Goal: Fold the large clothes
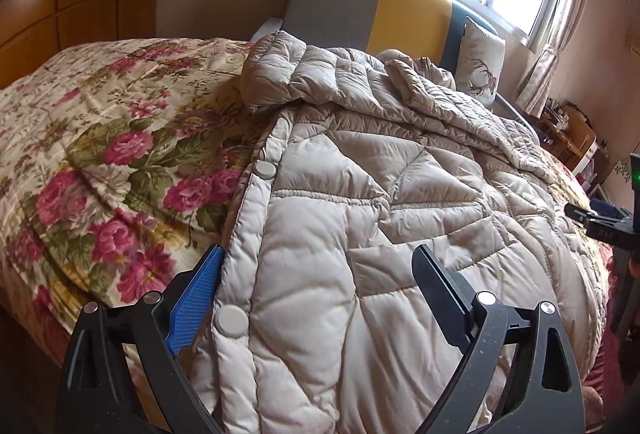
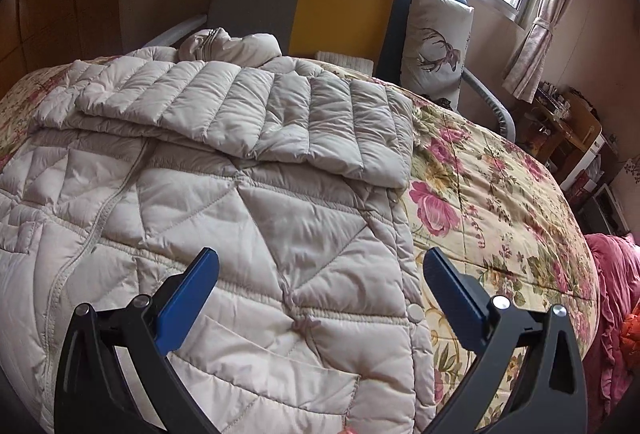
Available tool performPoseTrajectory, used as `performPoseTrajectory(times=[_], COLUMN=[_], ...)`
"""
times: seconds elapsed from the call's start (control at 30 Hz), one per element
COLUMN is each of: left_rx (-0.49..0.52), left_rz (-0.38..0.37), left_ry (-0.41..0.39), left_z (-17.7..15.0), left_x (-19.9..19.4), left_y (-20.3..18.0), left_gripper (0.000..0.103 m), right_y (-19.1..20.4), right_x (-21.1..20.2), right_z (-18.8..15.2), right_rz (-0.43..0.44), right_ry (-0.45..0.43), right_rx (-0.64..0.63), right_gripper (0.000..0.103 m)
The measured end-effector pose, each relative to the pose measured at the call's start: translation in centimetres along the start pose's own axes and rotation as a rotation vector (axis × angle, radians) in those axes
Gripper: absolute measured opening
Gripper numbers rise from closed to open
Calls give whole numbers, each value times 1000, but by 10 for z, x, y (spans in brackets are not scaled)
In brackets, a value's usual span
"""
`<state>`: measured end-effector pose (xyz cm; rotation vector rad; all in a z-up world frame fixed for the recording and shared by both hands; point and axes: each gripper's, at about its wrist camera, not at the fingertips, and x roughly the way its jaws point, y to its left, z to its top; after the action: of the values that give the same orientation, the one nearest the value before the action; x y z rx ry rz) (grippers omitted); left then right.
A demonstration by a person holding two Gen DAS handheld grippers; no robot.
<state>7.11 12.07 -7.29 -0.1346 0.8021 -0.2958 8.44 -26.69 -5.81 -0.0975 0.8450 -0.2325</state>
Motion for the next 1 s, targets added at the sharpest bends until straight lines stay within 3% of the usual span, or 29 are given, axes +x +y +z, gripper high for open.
performPoseTrajectory(times=[0.23, 0.4, 0.47, 0.5, 0.63, 0.77, 0.83, 0.87, 0.9, 0.93, 1.0], left_rx=[-4, 3, -11, -19, -40, -20, -8, -8, -10, -19, -24], left_rz=[24, 29, 10, 1, -38, -72, -95, -108, -123, -146, -174], left_ry=[4, 31, 49, 61, 80, 101, 115, 123, 127, 124, 103], left_z=[-7, -15, -20, -21, -24, -29, -31, -31, -31, -31, -29], left_x=[-10, -12, -10, -8, -4, -3, -3, -4, -5, -9, -21], left_y=[6, 17, 22, 24, 27, 19, 17, 18, 18, 19, 18], left_gripper=[93, 92, 87, 86, 83, 66, 52, 41, 28, 23, 15], right_y=[-7, -51, -71, -79, -105, -106, -98, -96, -95, -95, -96], right_x=[-11, -22, -21, -19, 1, 19, 19, 18, 17, 14, 2], right_z=[-22, -40, -49, -53, -72, -89, -90, -89, -88, -87, -84], right_rz=[74, 168, 185, 181, 189, 396, 415, 408, 414, 432, 425], right_ry=[-6, -26, -13, -4, 76, 139, 120, 125, 125, 119, 89], right_rx=[47, 183, 242, 262, 324, 403, 379, 363, 351, 348, 327], right_gripper=[101, 101, 101, 98, 68, 64, 56, 54, 40, 26, 18])
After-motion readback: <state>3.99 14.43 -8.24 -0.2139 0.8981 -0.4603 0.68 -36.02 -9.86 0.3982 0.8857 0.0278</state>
